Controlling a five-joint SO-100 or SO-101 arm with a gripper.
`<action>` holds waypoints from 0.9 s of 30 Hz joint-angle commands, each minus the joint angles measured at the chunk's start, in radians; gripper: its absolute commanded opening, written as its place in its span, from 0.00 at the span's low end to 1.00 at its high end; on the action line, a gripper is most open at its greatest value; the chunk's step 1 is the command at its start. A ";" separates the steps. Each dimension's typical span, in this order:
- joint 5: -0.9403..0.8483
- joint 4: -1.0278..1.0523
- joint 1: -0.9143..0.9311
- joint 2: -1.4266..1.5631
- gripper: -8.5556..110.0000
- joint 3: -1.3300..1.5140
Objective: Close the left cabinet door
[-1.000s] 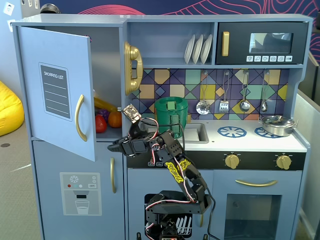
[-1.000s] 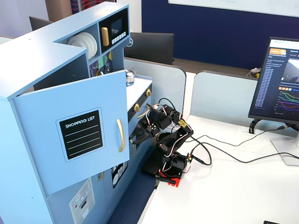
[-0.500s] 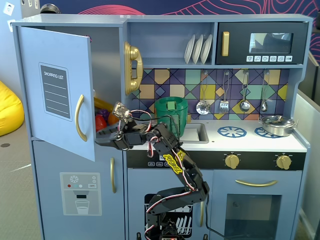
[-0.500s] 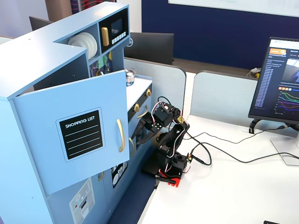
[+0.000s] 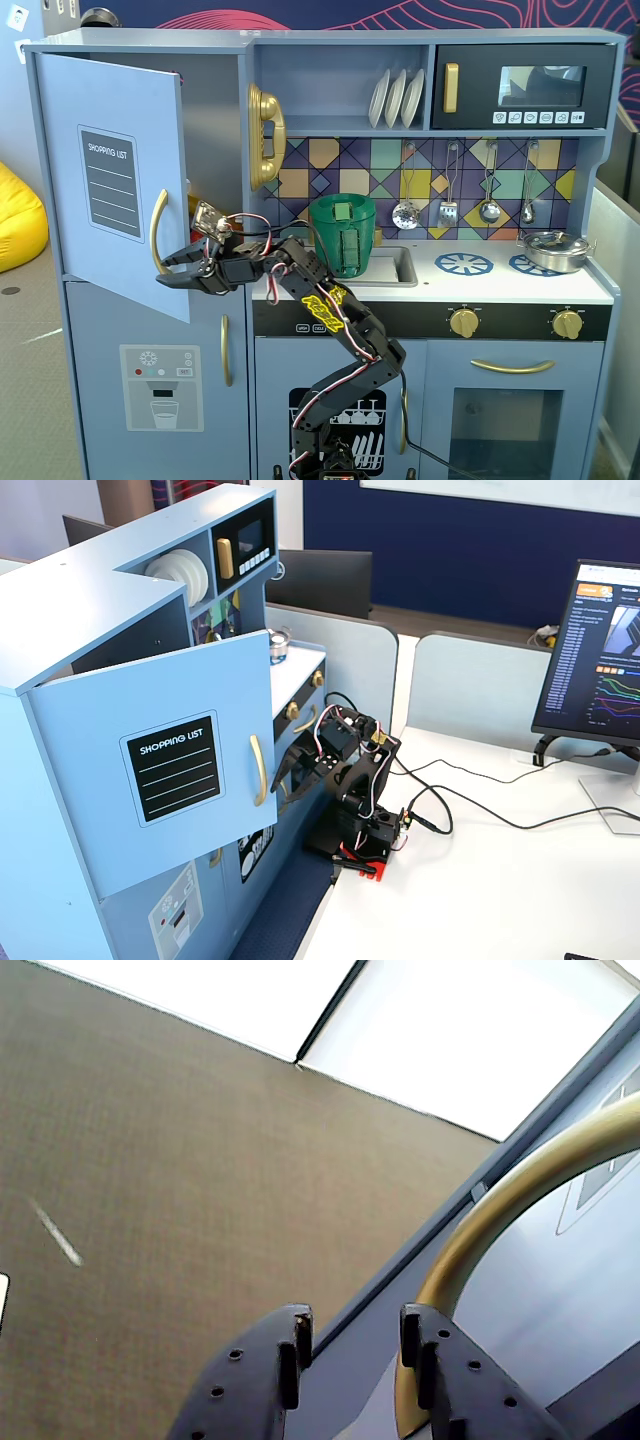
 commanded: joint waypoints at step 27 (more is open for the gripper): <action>0.212 -0.137 0.460 0.005 0.07 -0.041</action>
